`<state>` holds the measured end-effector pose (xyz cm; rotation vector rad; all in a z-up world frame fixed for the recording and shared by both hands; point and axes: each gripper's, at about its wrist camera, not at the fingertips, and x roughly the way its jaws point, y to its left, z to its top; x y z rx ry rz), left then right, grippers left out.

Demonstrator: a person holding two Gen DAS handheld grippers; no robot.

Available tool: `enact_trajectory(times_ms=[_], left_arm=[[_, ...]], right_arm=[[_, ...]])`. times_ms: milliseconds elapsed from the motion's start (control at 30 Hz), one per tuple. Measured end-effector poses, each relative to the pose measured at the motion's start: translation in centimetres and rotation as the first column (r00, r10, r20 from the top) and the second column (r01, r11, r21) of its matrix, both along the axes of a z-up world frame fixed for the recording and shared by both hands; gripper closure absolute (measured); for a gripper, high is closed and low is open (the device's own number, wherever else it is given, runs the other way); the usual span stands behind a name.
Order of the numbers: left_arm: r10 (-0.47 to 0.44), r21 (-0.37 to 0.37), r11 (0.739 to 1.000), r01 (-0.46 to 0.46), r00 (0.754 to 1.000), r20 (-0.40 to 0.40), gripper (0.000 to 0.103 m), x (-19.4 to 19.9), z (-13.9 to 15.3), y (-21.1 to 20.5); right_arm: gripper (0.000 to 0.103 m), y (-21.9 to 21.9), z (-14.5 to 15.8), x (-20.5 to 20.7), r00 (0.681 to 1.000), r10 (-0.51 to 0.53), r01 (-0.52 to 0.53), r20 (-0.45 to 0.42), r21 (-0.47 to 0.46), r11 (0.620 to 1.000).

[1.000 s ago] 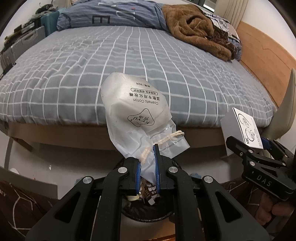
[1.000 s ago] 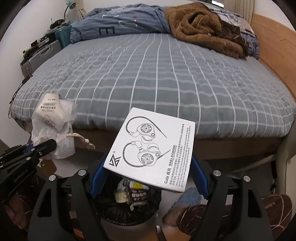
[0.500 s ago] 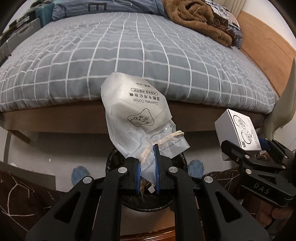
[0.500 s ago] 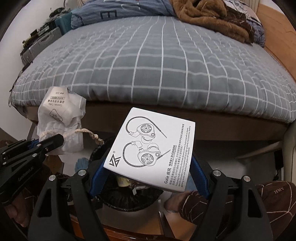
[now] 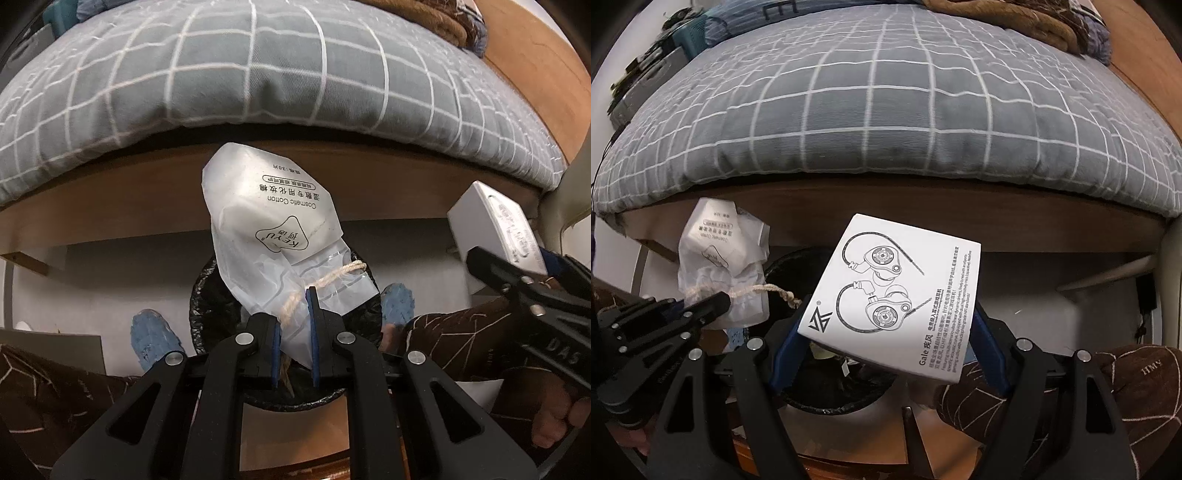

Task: Collect trash
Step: 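Open the left tool over the bin to drop the cotton-pad bag, then lower the white leaflet in the right tool and open it over the bin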

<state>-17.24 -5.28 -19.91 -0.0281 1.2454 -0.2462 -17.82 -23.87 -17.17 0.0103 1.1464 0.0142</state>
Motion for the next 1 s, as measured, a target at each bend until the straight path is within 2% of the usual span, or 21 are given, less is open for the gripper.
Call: enact_trajectory(times_ms=[367, 400, 500, 567, 633, 933, 1000], left_arm=[[-0.052, 0.023, 0.998, 0.053, 0.998, -0.037, 0.086, 0.5, -2.6, -2.5], [-0.058, 0.027, 0.998, 0.059, 0.998, -0.041, 0.082, 0.8, -2.7, -2.7], [-0.051, 0.034, 0.998, 0.052, 0.998, -0.043, 0.058, 0.6, -2.9, -2.4], [-0.041, 0.031, 0.999, 0.042, 0.998, -0.037, 0.049, 0.8, -2.7, -1.9], [-0.028, 0.04, 0.999, 0.028, 0.999, -0.021, 0.035, 0.6, -2.0, -1.6], [0.025, 0.036, 0.999, -0.026, 0.999, 0.027, 0.01, 0.0, 0.4, 1.9], [0.047, 0.037, 0.998, -0.048, 0.998, 0.044, 0.007, 0.0, 1.1, 3.0]], right_arm=[[0.028, -2.0, -0.5, 0.5, 0.999, -0.05, 0.05, -0.015, 0.0, 0.999], [0.028, -1.9, -0.6, 0.5, 0.999, -0.05, 0.05, -0.017, -0.001, 0.999], [0.028, -1.5, -0.8, 0.6, 0.999, -0.046, 0.046, -0.022, -0.004, 0.999], [0.028, -1.4, -1.0, 0.6, 0.999, -0.043, 0.043, -0.024, -0.008, 0.999], [0.028, -1.3, -1.2, 0.7, 0.999, -0.039, 0.039, -0.028, -0.007, 0.999], [0.028, 0.7, -1.8, 1.2, 1.0, -0.001, 0.001, -0.03, 0.008, 1.0], [0.028, 1.5, -1.8, 1.3, 1.0, 0.013, -0.012, -0.029, 0.013, 1.0]])
